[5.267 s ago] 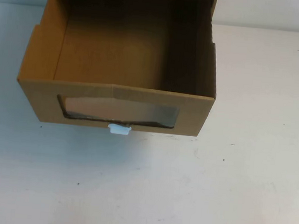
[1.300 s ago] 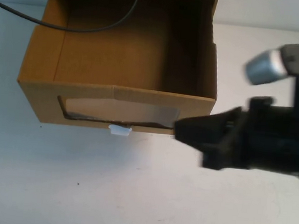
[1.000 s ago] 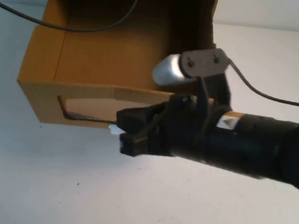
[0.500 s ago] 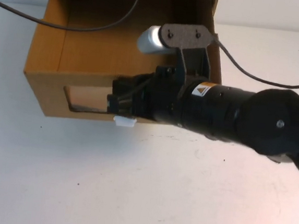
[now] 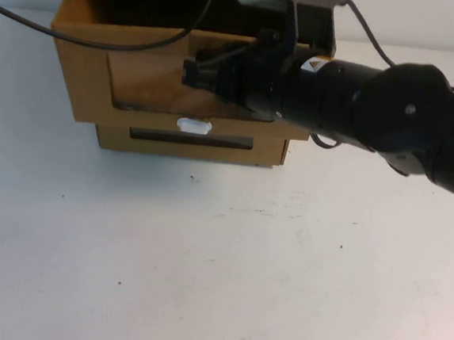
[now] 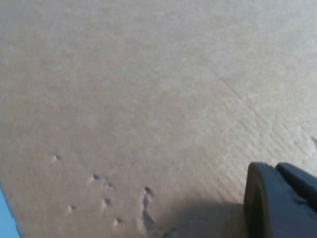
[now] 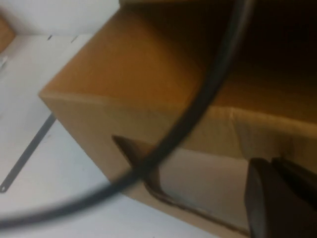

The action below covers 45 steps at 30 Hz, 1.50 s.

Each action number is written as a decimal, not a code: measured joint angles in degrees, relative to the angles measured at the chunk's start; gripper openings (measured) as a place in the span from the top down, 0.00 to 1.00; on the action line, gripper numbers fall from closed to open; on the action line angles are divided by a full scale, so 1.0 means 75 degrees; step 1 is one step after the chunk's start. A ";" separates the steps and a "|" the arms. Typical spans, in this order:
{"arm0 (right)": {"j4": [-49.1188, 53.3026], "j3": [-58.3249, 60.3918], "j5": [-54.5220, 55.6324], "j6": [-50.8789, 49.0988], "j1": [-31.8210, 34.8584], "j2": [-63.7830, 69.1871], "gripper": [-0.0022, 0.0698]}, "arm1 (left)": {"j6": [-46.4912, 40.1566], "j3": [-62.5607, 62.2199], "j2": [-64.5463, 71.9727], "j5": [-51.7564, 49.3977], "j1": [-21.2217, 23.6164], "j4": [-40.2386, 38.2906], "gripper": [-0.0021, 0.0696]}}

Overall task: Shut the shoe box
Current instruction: Close the shoe box with your right arm

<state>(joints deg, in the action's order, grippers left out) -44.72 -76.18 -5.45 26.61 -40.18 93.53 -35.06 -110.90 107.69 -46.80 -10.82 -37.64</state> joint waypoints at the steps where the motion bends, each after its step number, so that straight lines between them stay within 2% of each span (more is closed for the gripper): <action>1: 0.0013 -0.0160 -0.0040 0.0000 0.0029 0.0109 0.99 | 0.0000 0.0000 0.0000 0.0000 0.0000 0.0000 0.97; 26: 0.0017 -0.3107 -0.0488 0.0000 0.0798 0.2381 0.99 | 0.0000 0.0000 0.0000 -0.0012 0.0000 -0.0059 0.97; 33: 0.0017 -0.3471 -0.0742 0.0000 0.0924 0.2684 0.99 | 0.0027 0.0000 0.0000 -0.0036 0.0000 -0.0089 0.97; 38: 0.0017 -0.3488 -0.1724 0.0000 0.1014 0.2598 0.99 | 0.0027 0.0000 -0.0048 -0.0089 0.0000 -0.0089 0.97; 45: 0.0345 -0.3488 -0.3882 -0.0270 0.1033 0.1594 0.99 | 0.0027 0.0000 -0.0803 -0.0349 0.0000 0.0056 0.97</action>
<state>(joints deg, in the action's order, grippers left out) -42.13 -102.34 -34.56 24.58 -32.43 105.48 -34.86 -110.90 101.67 -49.41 -10.82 -37.22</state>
